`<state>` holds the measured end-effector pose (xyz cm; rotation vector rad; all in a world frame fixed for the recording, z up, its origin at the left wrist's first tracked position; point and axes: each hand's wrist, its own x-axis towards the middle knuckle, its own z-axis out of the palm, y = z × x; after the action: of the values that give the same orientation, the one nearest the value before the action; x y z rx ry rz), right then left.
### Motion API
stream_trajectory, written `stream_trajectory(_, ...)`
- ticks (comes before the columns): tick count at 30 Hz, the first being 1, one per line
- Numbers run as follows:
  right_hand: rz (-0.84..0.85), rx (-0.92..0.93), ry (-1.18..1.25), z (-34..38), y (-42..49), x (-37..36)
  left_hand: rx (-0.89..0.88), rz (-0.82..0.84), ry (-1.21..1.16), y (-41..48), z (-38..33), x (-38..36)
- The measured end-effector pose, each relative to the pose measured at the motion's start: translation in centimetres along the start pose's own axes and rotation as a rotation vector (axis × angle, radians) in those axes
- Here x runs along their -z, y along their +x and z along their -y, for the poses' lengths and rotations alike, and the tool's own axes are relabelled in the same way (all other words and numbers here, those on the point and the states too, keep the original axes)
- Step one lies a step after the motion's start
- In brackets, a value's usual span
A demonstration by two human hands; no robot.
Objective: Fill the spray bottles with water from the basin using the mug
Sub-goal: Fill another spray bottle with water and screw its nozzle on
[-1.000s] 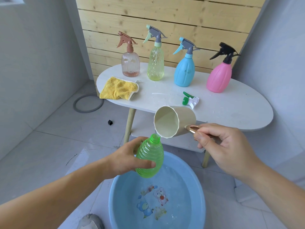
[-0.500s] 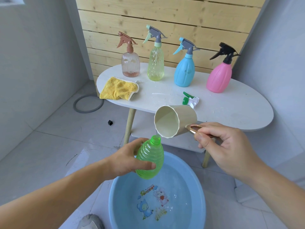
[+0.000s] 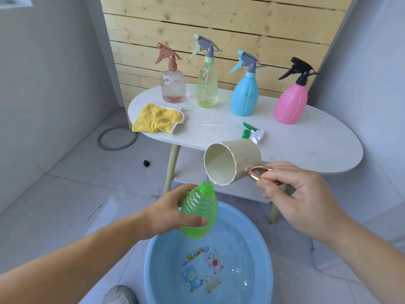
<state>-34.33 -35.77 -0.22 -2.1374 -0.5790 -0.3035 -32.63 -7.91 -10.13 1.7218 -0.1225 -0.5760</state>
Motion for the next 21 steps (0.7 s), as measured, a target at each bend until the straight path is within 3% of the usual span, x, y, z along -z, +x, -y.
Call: stream_trajectory(21, -0.002, 0.138, -0.139, -0.65, 0.06, -0.02, 0.007, 0.005, -0.007, -0.16, -0.05, -0.23)
